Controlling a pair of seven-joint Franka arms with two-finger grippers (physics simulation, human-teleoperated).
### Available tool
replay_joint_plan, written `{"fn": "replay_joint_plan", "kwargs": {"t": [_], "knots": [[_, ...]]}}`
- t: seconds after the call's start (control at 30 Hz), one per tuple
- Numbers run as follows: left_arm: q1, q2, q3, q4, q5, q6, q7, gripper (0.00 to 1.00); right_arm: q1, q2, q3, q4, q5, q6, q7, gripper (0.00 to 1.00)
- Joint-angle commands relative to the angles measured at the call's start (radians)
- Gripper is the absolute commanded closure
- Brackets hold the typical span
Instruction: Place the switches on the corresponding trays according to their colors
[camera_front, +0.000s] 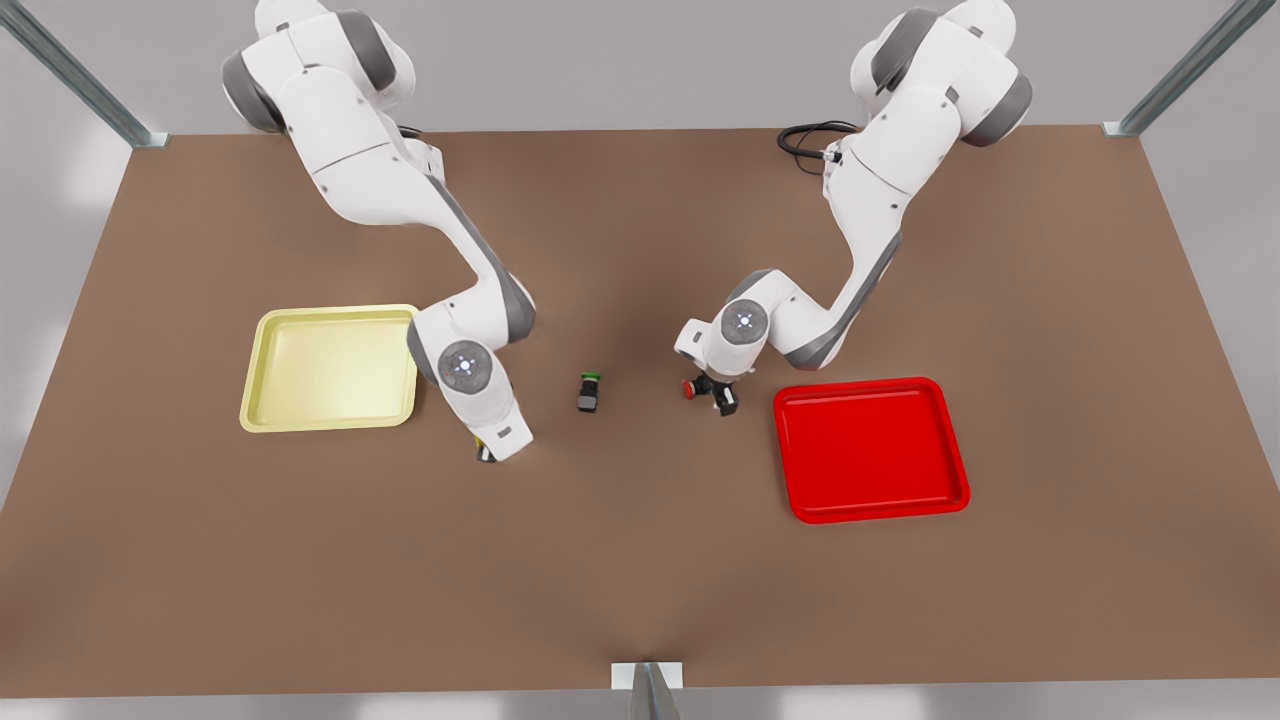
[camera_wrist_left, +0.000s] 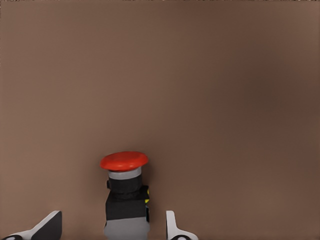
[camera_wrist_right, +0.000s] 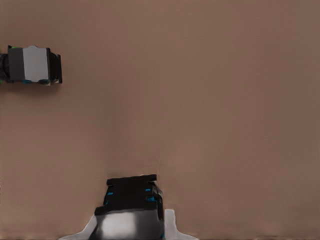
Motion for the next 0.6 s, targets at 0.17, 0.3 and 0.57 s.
{"fn": "replay_joint_plan", "kwargs": {"t": [0.17, 0.3, 0.57], "knots": [[-0.005, 0.008, 0.000, -0.002, 0.000, 0.008, -0.002, 0.01, -0.027, -0.128, -0.161, -0.162, -0.001, -0.083, -0.235, 0.49], [-0.003, 0.013, 0.000, -0.011, 0.001, 0.025, -0.002, 0.01, -0.077, -0.236, -0.213, -0.366, -0.002, -0.075, -0.370, 0.49], [-0.002, 0.013, 0.002, -0.025, 0.006, 0.045, 0.000, 0.22, -0.120, -0.225, -0.261, -0.418, -0.001, -0.109, -0.439, 0.00]]}}
